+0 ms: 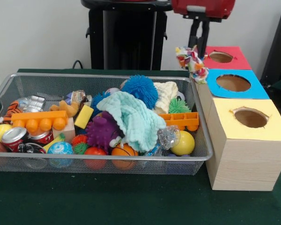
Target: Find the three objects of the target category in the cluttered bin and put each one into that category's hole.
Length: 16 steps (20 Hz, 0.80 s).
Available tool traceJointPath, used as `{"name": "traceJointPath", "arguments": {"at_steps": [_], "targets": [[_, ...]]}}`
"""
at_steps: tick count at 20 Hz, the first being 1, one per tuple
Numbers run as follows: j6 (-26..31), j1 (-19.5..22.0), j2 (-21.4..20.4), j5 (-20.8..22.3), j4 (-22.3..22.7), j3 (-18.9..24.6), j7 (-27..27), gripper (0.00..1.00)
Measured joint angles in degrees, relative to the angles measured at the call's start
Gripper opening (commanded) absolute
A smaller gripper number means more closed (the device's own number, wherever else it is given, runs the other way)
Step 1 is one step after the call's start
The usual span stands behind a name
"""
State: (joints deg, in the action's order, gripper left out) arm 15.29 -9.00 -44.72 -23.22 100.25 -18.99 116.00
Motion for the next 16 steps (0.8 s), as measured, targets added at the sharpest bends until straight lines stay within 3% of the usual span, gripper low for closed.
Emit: {"name": "traceJointPath", "arguments": {"at_steps": [5, 16], "targets": [[-0.01, -3.04, 3.09, -3.1, -3.76, -1.76, 2.26, 0.0], [-0.01, -4.75, 10.48, -8.98, -9.54, -3.33, 5.54, 0.0]]}}
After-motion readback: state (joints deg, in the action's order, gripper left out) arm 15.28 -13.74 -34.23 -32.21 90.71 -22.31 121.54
